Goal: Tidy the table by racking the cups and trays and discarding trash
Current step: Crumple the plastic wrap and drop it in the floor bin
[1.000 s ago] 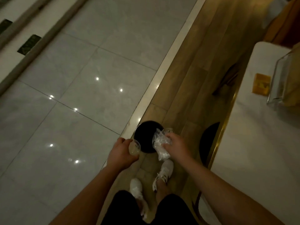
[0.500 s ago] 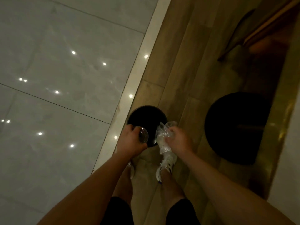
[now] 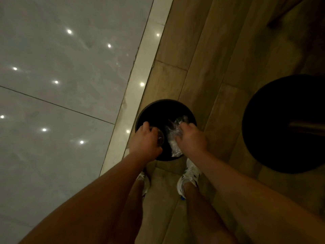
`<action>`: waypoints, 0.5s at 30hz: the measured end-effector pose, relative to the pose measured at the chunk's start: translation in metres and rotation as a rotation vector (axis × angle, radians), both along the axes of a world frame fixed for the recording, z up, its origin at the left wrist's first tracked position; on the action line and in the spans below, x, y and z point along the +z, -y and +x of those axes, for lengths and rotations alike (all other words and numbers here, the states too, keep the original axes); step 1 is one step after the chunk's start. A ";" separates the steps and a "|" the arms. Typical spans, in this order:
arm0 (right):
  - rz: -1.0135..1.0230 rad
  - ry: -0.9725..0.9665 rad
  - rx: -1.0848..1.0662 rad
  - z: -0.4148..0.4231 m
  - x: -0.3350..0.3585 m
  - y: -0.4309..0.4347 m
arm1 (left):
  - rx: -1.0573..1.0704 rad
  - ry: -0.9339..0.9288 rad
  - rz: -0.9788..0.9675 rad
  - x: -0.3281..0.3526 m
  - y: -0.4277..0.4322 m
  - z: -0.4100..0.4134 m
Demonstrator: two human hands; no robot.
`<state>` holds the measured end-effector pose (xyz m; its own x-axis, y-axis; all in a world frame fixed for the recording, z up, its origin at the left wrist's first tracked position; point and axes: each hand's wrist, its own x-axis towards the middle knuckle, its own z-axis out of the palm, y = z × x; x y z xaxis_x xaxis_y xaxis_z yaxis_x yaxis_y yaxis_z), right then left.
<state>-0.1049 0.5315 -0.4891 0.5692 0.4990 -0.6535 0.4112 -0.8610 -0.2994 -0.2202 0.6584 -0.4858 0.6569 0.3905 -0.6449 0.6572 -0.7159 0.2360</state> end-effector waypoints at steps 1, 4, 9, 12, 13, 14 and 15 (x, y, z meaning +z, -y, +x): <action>-0.011 -0.004 0.011 0.000 -0.004 -0.002 | -0.006 0.001 0.006 -0.004 0.000 0.001; -0.041 -0.025 0.046 0.001 -0.012 -0.007 | -0.011 -0.004 0.018 -0.012 0.000 0.004; -0.107 -0.128 0.057 0.001 -0.019 -0.009 | -0.038 -0.015 -0.001 -0.020 -0.002 0.005; -0.086 -0.154 0.047 -0.001 -0.014 -0.008 | -0.036 -0.024 0.007 -0.017 -0.003 0.005; -0.073 -0.140 0.042 -0.001 -0.011 -0.007 | -0.027 -0.026 0.008 -0.015 -0.004 0.004; -0.065 -0.130 0.037 -0.002 -0.008 -0.006 | -0.022 -0.032 0.006 -0.012 -0.005 0.004; -0.062 -0.125 0.031 -0.002 -0.004 -0.006 | -0.022 -0.038 0.002 -0.009 -0.006 0.004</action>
